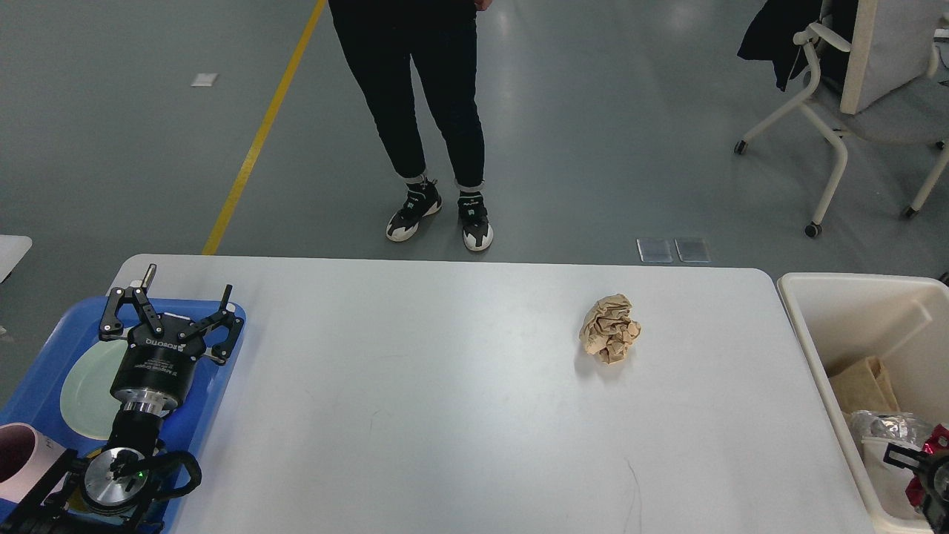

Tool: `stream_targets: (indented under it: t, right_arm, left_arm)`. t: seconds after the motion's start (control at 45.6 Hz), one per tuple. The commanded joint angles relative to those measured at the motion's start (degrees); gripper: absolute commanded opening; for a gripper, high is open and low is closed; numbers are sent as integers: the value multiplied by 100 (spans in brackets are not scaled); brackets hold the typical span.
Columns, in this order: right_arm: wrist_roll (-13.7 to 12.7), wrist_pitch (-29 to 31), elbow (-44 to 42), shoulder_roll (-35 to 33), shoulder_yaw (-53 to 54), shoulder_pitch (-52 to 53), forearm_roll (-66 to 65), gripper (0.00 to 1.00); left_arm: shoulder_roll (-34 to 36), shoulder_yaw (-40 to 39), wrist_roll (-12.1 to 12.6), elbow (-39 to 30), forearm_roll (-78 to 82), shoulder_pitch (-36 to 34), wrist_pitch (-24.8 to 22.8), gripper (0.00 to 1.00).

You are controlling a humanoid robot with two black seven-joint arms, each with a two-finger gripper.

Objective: Tidy desktop

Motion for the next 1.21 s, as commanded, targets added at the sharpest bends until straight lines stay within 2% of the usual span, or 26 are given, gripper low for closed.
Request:
stream_targets:
  t: [0.0,0.154,0.198,0.241,0.285,0.373,0.944,1.075,1.185]
  right_arm:
    - [-6,-18,7,32,0,-42,16,0]
    - [-6,-18,-1,58,9,-51,42,1]
    - [3,-44,-1,50,17,-42,42,25]
    - [12,-106,-1,58,52,-51,42,56]
    - [29,-237,-1,58,88,-51,42,82]
    - [30,-475,8,128,105,-51,33,100]
    - [30,-440,209,-29,105,300,7,100]
    - [-41,-10,1043,-582,53,1195,-99,100]
    - [-400,421,2281,-1057,-52,2513,-581,100]
  left_arm:
    - [0,1,0,0,0,-1,1,97]
    - [0,1,0,0,0,-1,1,97]
    - [0,1,0,0,0,-1,1,97]
    - [0,1,0,0,0,-1,1,97]
    - [0,1,0,0,0,-1,1,97]
    - [0,1,0,0,0,-1,-7,97]
    - [0,1,0,0,0,-1,-7,97]
    - [0,1,0,0,0,-1,1,97]
    - [0,1,0,0,0,-1,1,97]
